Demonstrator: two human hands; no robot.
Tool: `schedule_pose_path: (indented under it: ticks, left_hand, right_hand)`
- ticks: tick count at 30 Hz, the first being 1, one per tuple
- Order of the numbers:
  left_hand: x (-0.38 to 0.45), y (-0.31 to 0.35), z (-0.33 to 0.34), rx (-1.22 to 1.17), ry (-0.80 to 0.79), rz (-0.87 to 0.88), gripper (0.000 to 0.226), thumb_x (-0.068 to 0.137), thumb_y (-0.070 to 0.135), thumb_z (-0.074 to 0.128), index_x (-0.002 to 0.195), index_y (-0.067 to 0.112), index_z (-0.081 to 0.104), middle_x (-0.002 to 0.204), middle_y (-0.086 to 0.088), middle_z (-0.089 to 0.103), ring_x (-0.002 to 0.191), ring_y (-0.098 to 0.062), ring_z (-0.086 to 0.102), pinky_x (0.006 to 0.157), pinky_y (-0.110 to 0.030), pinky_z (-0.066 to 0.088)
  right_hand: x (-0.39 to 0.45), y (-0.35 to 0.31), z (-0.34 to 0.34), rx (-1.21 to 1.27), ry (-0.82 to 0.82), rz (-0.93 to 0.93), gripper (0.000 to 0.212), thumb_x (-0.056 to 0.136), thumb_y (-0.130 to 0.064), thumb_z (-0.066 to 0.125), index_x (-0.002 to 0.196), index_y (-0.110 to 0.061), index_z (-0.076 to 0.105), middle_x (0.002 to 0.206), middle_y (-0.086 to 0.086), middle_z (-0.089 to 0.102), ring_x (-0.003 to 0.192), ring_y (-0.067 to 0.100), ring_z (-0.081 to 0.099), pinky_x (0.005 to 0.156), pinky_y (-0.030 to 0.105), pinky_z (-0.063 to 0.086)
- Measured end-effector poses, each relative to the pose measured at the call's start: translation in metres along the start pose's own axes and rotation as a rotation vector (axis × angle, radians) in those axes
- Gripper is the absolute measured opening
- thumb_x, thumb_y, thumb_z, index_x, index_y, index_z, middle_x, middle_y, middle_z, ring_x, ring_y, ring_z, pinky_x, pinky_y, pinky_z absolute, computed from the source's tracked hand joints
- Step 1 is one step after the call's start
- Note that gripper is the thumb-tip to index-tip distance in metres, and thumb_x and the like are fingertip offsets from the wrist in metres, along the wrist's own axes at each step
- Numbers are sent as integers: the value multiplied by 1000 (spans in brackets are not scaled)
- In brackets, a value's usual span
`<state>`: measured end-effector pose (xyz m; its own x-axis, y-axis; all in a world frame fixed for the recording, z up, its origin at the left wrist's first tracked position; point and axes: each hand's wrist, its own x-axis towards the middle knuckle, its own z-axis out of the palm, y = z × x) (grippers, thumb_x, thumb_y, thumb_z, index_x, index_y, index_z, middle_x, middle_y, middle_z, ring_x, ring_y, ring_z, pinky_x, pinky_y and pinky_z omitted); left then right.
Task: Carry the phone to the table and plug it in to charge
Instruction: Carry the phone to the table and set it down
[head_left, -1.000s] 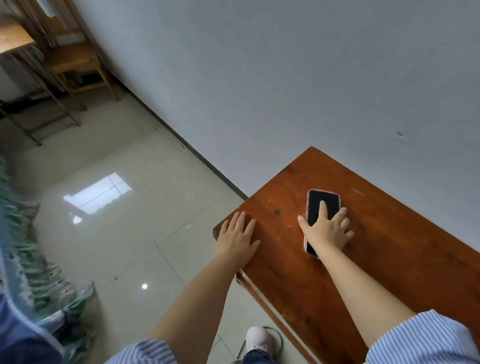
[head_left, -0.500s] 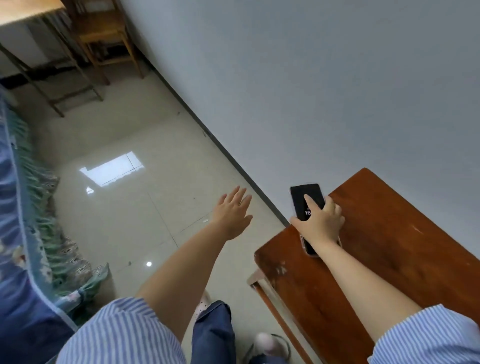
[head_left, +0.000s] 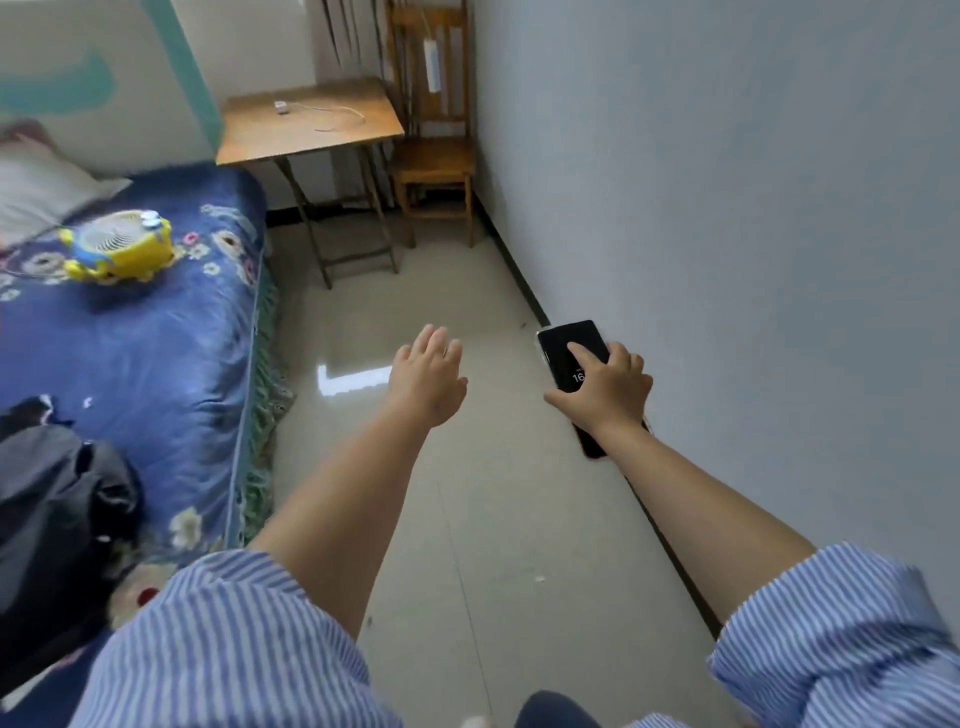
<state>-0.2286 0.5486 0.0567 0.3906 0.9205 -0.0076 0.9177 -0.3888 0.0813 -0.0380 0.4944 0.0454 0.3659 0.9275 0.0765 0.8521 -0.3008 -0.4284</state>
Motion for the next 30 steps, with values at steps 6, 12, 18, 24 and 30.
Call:
schedule_pose_path:
  ticks: [6, 12, 18, 24, 30]
  left_hand:
    - [84, -95, -26, 23, 44, -162, 43, 90, 19, 46, 130, 7, 36, 147, -10, 29, 142, -23, 12, 109, -39, 27]
    - [211, -182, -47, 69, 57, -268, 48, 91, 22, 47, 135, 9, 32, 151, -10, 24, 143, -24, 12, 111, -40, 26]
    - [342, -257, -79, 79, 53, -352, 50, 93, 25, 46, 138, 10, 28, 153, -9, 22, 144, -23, 11, 113, -40, 25]
    - [455, -341, -85, 71, 73, -433, 50, 94, 26, 43, 139, 11, 27, 154, -9, 21, 144, -24, 12, 114, -41, 24]
    - [579, -446, -99, 63, 74, -463, 50, 94, 26, 42, 139, 11, 26, 153, -10, 21, 143, -26, 12, 114, -42, 25]
  right_hand:
    - [117, -99, 36, 42, 18, -175, 64, 67, -37, 67, 127, -25, 48, 131, 17, 42, 117, 35, 36, 97, 44, 33]
    - [261, -177, 82, 52, -25, -271, 63, 69, -39, 66, 128, -26, 46, 134, 17, 40, 119, 35, 35, 99, 43, 31]
    - [416, -249, 102, 76, -25, -333, 63, 69, -40, 66, 127, -26, 47, 135, 16, 40, 120, 35, 36, 100, 44, 31]
    - [547, -317, 140, 37, -53, -379, 63, 69, -42, 65, 128, -27, 46, 137, 15, 39, 121, 34, 34, 99, 45, 32]
    - [679, -401, 187, 28, -51, -396, 63, 68, -43, 65, 127, -28, 47, 134, 14, 42, 119, 34, 35, 99, 44, 32]
